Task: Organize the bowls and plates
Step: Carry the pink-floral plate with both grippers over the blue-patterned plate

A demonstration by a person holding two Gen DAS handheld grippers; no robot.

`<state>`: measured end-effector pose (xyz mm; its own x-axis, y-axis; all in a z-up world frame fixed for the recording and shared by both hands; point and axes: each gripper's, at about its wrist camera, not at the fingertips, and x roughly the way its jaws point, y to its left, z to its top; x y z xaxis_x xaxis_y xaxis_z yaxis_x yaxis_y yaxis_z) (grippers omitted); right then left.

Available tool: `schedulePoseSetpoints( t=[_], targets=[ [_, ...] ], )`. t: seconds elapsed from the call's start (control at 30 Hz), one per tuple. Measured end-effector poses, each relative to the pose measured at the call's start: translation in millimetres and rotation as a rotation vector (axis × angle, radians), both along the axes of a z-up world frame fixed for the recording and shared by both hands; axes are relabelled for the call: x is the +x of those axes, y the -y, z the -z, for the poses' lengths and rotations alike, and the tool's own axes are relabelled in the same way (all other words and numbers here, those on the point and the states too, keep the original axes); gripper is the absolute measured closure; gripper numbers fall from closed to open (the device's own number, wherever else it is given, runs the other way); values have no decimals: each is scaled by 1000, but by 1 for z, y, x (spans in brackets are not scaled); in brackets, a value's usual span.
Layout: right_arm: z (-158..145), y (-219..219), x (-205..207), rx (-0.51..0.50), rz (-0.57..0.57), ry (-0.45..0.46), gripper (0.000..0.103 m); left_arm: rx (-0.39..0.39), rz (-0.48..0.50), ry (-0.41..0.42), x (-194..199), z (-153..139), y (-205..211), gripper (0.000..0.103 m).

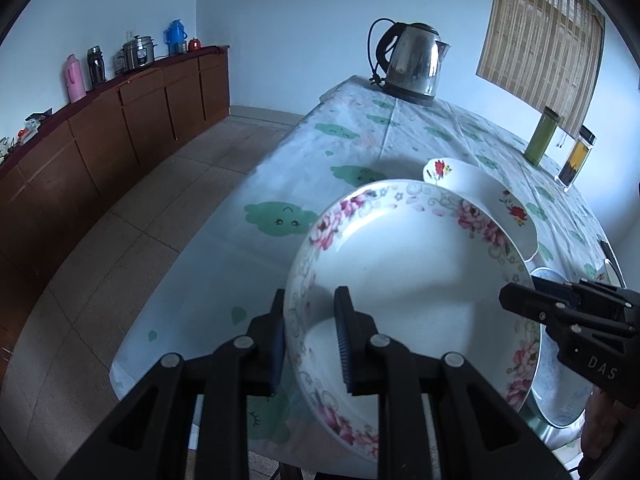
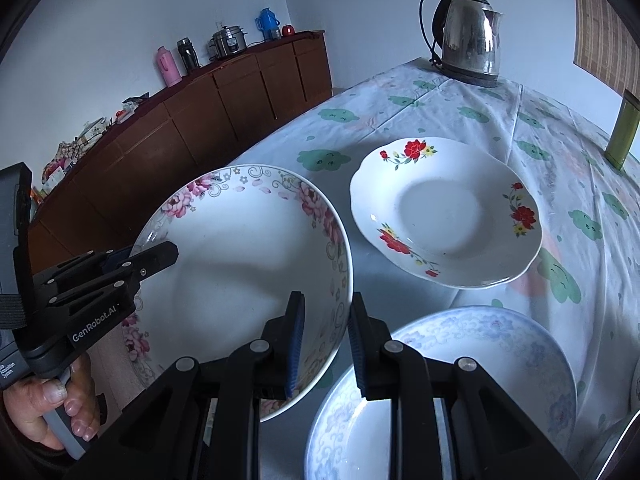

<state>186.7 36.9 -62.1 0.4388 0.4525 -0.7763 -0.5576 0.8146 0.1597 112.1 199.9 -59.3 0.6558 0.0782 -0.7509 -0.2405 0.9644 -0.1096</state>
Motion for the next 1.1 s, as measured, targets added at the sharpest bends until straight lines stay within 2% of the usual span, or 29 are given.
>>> schedulePoseSetpoints(
  t=[0.6, 1.1],
  targets=[
    [-11, 24, -15, 19, 30, 19, 79, -4, 36, 10, 0, -6, 20, 82],
    [-18, 48, -29, 45, 62, 37, 79, 23, 67, 30, 1, -16, 41, 82]
  ],
)
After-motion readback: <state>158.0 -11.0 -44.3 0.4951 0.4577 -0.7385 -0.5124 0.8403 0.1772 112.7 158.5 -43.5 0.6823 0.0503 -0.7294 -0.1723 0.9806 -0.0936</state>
